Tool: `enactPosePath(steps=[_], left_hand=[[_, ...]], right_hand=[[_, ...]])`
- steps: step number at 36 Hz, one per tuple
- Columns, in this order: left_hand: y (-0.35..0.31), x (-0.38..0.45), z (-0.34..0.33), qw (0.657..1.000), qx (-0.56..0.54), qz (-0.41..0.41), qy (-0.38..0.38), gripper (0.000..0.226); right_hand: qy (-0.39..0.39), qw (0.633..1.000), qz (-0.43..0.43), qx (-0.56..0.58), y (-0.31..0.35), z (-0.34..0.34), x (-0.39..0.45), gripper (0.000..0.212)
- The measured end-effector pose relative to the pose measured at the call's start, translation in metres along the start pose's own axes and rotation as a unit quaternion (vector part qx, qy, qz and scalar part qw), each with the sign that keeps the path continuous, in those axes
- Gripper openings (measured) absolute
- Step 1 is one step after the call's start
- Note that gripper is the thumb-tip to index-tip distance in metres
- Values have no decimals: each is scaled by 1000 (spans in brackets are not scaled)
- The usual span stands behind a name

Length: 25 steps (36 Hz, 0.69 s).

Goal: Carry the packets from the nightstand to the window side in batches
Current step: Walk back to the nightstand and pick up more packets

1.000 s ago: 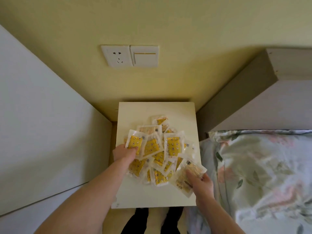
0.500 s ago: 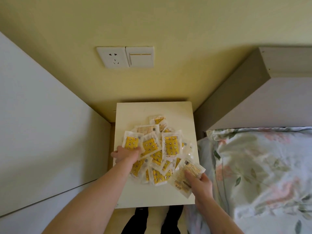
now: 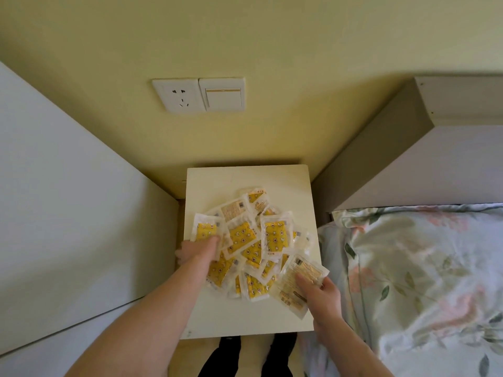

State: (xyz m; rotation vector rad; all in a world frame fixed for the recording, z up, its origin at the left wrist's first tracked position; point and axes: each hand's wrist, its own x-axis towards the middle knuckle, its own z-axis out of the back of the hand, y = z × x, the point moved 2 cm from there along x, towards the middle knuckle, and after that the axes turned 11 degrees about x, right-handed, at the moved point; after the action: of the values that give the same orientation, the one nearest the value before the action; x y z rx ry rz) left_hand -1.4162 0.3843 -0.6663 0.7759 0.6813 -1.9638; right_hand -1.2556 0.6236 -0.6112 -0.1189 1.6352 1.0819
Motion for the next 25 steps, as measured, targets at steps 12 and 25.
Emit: enactPosePath(steps=[12,25], left_hand=[[-17,-8,-14,999,20,-46,-8,77],[-5,-3,5,988,-144,-37,38,32]], right_hand=[[8,1000,-7,-11,-1,-10,3,21],[8,999,-14,-43,-5,-12,4,21]])
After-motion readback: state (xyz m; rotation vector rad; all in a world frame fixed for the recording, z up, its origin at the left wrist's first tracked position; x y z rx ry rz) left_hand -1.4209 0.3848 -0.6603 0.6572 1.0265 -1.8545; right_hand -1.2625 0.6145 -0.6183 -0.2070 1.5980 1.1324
